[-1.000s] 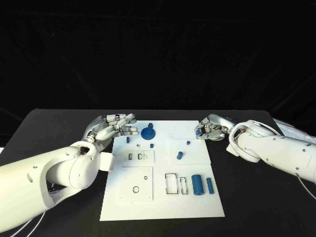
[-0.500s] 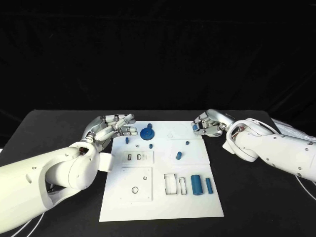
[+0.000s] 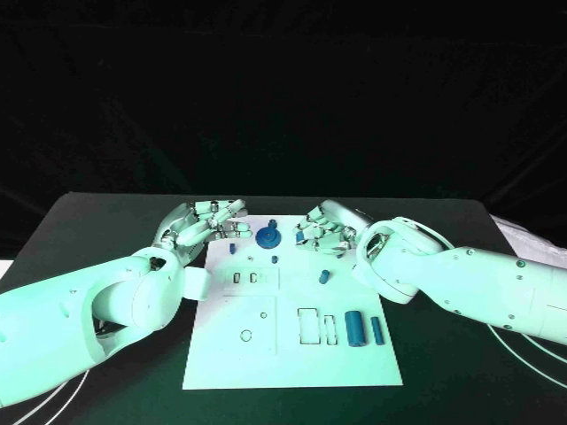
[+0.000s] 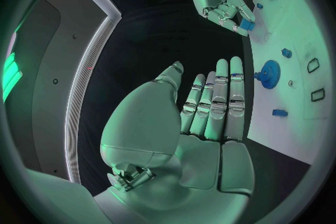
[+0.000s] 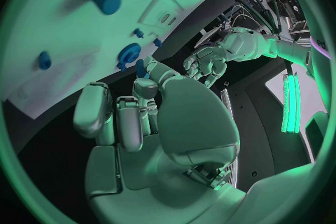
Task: Assemble the parts on the task board
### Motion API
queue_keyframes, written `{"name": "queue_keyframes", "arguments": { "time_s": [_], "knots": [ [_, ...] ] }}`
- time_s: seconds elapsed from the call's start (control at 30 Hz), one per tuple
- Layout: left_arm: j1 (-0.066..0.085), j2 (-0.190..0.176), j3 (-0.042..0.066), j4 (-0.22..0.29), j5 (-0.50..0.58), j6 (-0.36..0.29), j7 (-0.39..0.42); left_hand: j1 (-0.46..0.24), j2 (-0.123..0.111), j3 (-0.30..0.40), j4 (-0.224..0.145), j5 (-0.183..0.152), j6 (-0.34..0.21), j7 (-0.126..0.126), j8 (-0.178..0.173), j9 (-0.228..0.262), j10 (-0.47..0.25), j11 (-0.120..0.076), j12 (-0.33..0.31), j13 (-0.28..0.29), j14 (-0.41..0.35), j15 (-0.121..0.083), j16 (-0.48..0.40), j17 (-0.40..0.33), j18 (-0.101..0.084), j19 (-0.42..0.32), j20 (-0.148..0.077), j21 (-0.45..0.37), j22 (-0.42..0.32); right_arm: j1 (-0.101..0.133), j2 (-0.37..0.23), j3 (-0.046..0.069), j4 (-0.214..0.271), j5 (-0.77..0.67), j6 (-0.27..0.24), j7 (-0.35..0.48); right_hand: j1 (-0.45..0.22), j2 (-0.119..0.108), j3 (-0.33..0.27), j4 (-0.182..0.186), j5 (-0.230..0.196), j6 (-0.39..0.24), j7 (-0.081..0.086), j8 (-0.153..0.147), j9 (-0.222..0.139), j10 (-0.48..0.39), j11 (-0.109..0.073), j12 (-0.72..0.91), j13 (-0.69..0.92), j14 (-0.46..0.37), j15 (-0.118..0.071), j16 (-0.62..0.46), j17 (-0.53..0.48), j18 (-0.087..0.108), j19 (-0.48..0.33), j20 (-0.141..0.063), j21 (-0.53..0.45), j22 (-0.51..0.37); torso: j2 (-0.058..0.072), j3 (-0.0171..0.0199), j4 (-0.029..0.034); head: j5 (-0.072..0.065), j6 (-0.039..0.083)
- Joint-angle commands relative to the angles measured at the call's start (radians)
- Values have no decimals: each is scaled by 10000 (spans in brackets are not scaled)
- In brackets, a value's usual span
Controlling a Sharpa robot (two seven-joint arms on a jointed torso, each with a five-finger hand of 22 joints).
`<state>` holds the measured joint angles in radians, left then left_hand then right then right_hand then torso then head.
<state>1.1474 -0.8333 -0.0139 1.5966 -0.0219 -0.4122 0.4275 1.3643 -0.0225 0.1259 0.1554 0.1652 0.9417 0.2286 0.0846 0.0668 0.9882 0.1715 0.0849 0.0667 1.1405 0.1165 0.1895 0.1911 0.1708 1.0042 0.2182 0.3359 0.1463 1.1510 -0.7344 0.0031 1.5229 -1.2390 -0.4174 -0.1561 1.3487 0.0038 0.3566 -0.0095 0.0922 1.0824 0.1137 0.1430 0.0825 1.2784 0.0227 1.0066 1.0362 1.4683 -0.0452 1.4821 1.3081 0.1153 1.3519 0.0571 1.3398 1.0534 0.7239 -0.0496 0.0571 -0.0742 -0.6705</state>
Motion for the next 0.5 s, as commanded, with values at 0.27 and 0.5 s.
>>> {"name": "queue_keyframes", "arguments": {
  "time_s": [0.27, 0.5],
  "knots": [
    [-2, 28, 6, -178, 196, 180, 118, 23, 71, 1, -54, -58, 76, 5, -39, -7, 30, 34, -31, -5, 9, -23, -58, 12, 104, 59, -14, 41, 5, -298, 970, -182, -68, -1516, 128, -1465, -152, -1, 193, 97, 93, 75, -51, 32, 155, -110, 4, -75, -32, 634, -35, -55, 663, -165, -57, 0, -68, -20, -94, -88, 70, 153, -169],
    [-2, 37, 6, -205, 229, 191, 120, 15, 68, -6, -53, -60, 77, 5, -41, -7, 32, 34, -32, -5, 8, -22, -62, 16, 103, 58, -14, 41, 4, -515, 1442, -235, -258, -1875, 410, -1854, -257, -45, 189, 124, 101, 81, -49, 34, 160, -88, 9, -61, -12, 629, -31, -71, 643, -164, -60, 5, -79, -33, -92, -84, 69, 216, -164]
  ]
}}
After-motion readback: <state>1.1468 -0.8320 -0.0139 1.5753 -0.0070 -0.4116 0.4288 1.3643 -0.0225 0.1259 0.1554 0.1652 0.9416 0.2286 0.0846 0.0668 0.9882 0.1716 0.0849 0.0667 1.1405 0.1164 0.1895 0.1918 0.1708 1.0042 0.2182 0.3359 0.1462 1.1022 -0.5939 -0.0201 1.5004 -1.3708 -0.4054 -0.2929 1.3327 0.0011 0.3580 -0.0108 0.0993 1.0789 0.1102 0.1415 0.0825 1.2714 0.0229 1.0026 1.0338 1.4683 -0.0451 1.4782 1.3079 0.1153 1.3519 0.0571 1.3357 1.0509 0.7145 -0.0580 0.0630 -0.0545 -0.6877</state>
